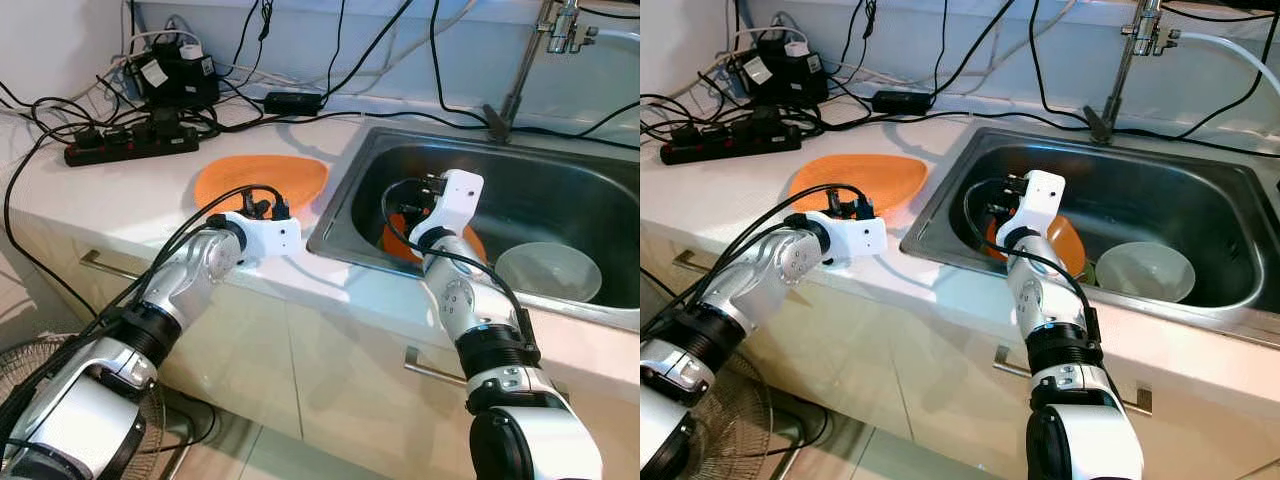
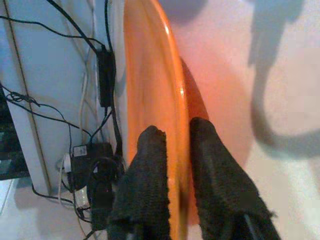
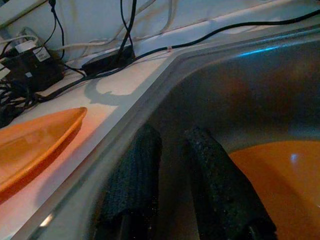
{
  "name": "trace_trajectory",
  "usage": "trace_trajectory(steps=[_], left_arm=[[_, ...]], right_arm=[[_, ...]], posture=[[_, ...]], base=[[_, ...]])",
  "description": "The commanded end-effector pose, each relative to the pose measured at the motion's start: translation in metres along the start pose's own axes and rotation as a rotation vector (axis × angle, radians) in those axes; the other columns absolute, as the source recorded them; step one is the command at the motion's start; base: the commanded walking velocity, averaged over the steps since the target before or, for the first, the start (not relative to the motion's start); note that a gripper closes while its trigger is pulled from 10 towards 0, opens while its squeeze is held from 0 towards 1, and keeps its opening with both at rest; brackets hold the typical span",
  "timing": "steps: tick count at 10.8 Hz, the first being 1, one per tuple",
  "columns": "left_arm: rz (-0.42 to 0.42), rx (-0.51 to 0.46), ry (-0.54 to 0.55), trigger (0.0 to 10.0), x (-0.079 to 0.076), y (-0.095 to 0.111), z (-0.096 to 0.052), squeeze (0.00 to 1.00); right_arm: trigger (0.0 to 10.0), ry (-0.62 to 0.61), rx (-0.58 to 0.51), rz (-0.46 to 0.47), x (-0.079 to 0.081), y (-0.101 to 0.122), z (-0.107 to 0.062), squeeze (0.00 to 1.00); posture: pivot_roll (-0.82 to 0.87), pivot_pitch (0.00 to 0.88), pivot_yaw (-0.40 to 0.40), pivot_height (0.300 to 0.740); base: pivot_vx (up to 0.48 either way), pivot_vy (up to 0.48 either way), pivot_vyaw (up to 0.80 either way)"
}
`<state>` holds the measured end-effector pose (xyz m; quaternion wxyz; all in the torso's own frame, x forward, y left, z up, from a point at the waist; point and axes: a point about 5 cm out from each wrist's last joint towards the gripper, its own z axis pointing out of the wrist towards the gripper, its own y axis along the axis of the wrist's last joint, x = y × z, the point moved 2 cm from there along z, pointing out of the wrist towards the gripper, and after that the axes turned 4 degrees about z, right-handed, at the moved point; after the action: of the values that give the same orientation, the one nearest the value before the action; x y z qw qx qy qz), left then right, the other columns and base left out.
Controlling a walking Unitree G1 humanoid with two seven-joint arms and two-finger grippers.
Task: Kitchen organization
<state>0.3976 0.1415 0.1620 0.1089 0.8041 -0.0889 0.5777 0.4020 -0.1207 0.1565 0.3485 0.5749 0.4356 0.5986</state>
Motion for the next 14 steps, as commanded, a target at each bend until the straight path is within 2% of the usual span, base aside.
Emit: trace_trajectory(steps=[1, 4, 7, 8, 9, 10, 13, 14], left_arm=[[-0.001, 0.022, -0.084, 0.0, -0.024, -0.005, 0.001, 0.0], [0.029, 0.025, -0.052, 0.0, -0.016, -0.006, 0.0, 0.0], [0.132, 0.019, 0.079, 0.0, 0.009, 0.0, -0.001, 0.0], [0.164, -0.02, 0.198, 0.0, 0.028, 0.011, -0.004, 0.0], [0.159, -0.066, 0.268, 10.0, 0.036, 0.024, -0.007, 0.0], [0.154, -0.082, 0.276, 10.0, 0.035, 0.029, -0.007, 0.0], [0.144, -0.119, 0.259, 10.0, 0.025, 0.042, -0.007, 0.0], [0.143, -0.125, 0.256, 10.0, 0.023, 0.043, -0.008, 0.0]], right_arm=[[10.0, 0.003, -0.004, 0.004, 0.002, 0.002, 0.0, 0.0], [10.0, 0.001, -0.002, 0.01, 0.002, 0.002, 0.0, 0.0], [10.0, 0.003, -0.003, 0.011, 0.003, 0.002, 0.0, 0.0], [10.0, 0.01, -0.009, 0.017, 0.005, 0.005, 0.001, 0.0], [10.0, 0.026, -0.024, 0.03, 0.008, 0.01, 0.002, 0.85], [10.0, 0.039, -0.032, 0.044, 0.011, 0.014, 0.003, 1.0], [10.0, 0.103, -0.062, 0.193, 0.024, 0.031, 0.004, 1.0], [10.0, 0.15, -0.054, 0.343, 0.029, 0.037, 0.004, 1.0]], posture=[[0.2, 0.012, 0.045, 0.74], [0.2, 0.01, 0.046, 0.74], [0.2, 0.007, 0.045, 0.74], [0.2, 0.006, 0.043, 0.74], [0.2, 0.004, 0.043, 0.74], [0.2, 0.004, 0.042, 0.74], [0.2, 0.004, 0.041, 0.74], [0.2, 0.005, 0.043, 0.74]], base=[[0.0, 0.0, 0.0], [0.0, 0.0, 0.0], [0.0, 0.0, 0.0], [0.0, 0.0, 0.0], [0.0, 0.0, 0.0], [0.0, 0.0, 0.0], [0.0, 0.0, 0.0], [0.0, 0.0, 0.0]])
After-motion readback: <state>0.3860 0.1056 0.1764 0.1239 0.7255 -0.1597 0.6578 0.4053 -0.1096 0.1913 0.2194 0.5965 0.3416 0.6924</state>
